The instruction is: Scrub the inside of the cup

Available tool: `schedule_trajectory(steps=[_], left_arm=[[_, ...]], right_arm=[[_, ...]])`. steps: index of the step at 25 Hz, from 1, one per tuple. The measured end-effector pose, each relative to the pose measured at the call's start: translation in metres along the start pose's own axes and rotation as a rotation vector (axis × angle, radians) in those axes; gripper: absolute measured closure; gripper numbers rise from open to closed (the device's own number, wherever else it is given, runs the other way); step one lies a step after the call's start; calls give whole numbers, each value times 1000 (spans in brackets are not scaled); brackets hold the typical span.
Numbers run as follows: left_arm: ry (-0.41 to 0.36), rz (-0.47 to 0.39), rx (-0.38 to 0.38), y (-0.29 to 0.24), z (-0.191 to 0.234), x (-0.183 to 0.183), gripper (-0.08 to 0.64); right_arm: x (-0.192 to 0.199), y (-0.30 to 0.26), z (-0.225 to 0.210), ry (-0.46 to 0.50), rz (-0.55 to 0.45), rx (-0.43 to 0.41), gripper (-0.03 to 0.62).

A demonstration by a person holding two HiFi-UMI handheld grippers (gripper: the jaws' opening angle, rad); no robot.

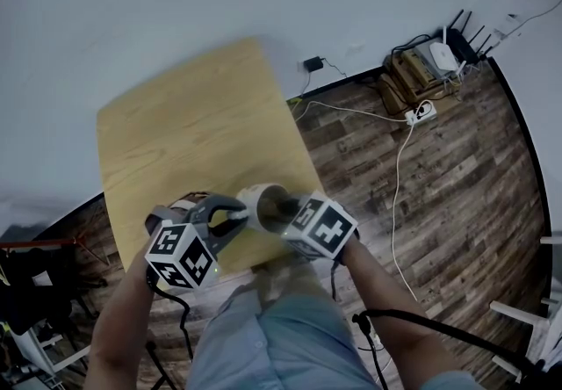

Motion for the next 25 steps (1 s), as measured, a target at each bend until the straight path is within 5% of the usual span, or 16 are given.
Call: schedule_trajectory(steps=[6,25], left_arm=[[-16,-8,10,-2,-3,-6,465],[-30,-12,26,-3,-5,-10,465]], right_arm=[[-11,3,5,-4,-110,-15,522],[-13,26,-5,38,-144,120,522]])
Point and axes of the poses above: the fingertips, and each gripper's own axes: y backward along the fingers, z to its left, x out of its underside, the point moved 3 cm from there along y, backward along the fingers, and after that the axes turned 11 degrees about -x, right-handed, at the moved point
